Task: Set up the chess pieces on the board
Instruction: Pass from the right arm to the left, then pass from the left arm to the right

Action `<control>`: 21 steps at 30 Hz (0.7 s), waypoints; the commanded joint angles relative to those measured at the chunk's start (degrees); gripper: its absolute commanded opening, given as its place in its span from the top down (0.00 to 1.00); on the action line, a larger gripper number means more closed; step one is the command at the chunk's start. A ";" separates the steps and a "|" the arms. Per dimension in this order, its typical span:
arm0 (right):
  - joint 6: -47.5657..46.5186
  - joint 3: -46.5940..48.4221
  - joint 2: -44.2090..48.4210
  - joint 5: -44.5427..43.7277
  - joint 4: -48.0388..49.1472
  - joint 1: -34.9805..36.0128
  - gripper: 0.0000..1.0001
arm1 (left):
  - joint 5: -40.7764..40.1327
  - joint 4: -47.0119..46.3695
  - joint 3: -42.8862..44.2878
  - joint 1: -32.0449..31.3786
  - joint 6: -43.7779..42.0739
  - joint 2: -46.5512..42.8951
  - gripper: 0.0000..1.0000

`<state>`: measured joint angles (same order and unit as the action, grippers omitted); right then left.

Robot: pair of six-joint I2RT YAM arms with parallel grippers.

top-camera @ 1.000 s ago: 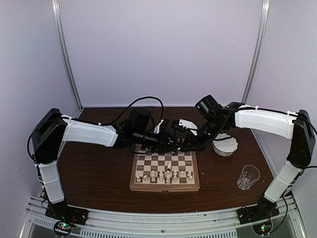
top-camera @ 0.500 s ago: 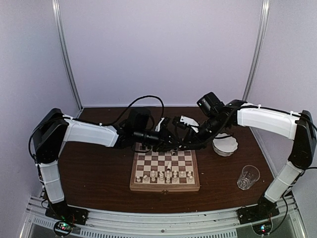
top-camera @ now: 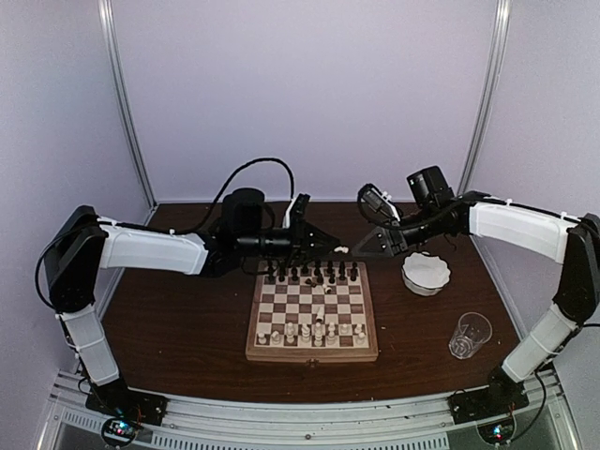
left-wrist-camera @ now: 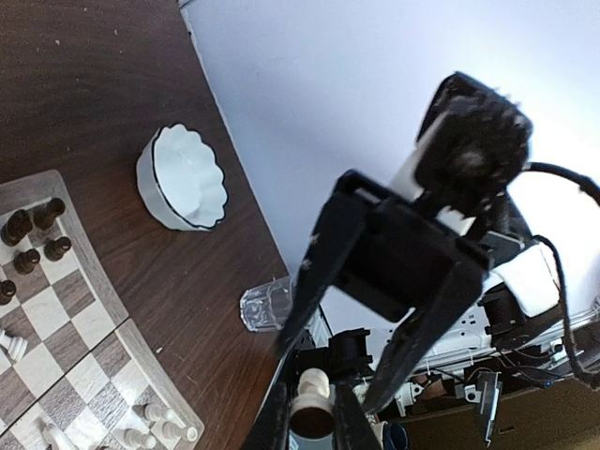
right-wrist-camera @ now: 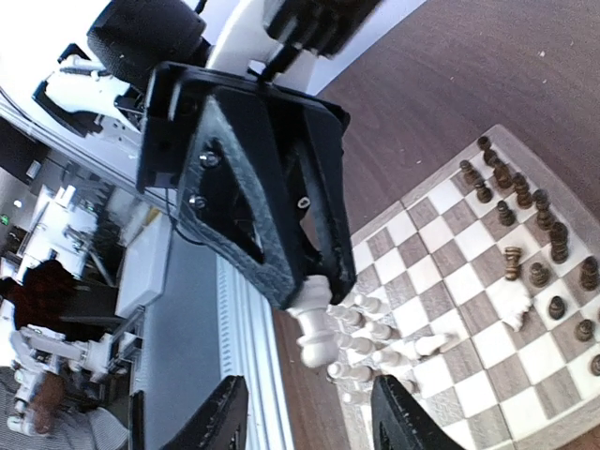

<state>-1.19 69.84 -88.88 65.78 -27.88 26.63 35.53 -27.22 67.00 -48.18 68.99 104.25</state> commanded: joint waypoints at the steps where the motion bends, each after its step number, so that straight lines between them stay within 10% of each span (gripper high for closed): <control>1: 19.83 -3.99 -2.69 11.34 19.60 0.17 0.52 | -2.10 -6.30 -0.78 0.28 0.09 -2.10 0.89; 10: 31.71 -5.82 -3.55 13.06 31.94 0.26 0.55 | -2.70 -7.87 -1.21 0.31 0.61 -1.87 0.89; 21: 33.39 -6.43 -3.15 11.34 34.25 0.26 0.82 | -2.39 -8.81 -1.83 0.31 1.09 -1.41 0.90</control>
<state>31.51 63.72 -92.82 77.06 3.46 26.70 33.43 -33.65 65.98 -48.18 70.17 103.55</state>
